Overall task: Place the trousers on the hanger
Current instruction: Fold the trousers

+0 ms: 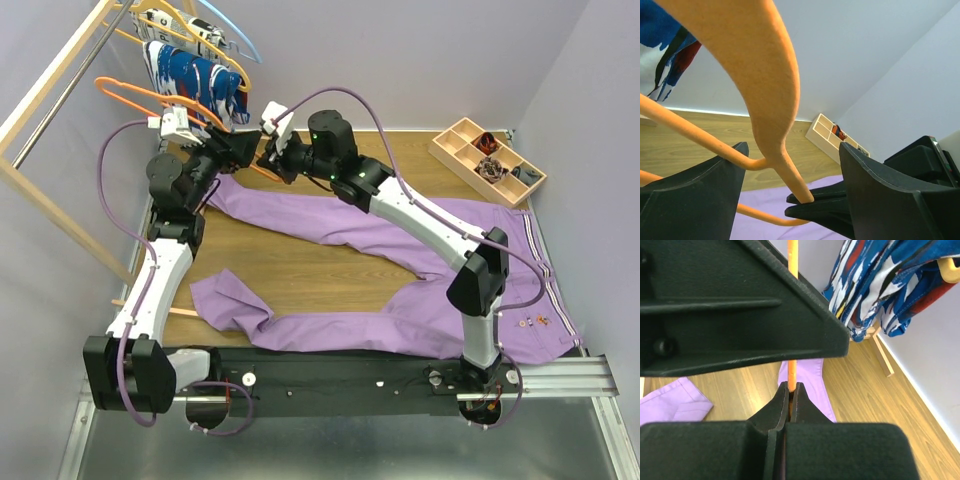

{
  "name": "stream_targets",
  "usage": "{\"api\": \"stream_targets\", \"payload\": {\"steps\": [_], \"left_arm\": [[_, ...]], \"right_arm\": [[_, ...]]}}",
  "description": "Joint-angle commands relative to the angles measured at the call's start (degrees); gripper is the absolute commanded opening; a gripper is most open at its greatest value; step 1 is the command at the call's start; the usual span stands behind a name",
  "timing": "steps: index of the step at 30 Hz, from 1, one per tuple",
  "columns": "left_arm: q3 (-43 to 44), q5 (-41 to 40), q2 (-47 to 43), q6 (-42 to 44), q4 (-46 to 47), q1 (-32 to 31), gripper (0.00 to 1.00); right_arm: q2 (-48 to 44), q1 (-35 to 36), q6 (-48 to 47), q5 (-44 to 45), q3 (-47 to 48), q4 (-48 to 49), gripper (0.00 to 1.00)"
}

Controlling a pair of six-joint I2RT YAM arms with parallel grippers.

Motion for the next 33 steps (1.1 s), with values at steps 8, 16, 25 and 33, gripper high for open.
{"api": "stream_targets", "payload": {"steps": [8,16,25,33], "left_arm": [[1.1,-2.1,3.9,-5.1,4.3,-1.0,0.28],[3.4,-2.3,6.7,-8.5,4.4,-1.0,0.0],[6.8,-9.9,7.0,-17.4,7.6,-0.5,0.0],[15.9,-17.4,11.3,-25.4,8.5,2.1,0.0]], "right_arm": [[-2.1,1.6,1.4,-2.8,-0.1,0.0,0.01],[-1.4,2.0,1.9,-2.6,1.1,-0.3,0.03],[-4.3,1.9,0.5,2.2,-1.3,-0.4,0.96],[-10.6,2.0,-0.1,6.8,-7.9,-0.4,0.99]]}}
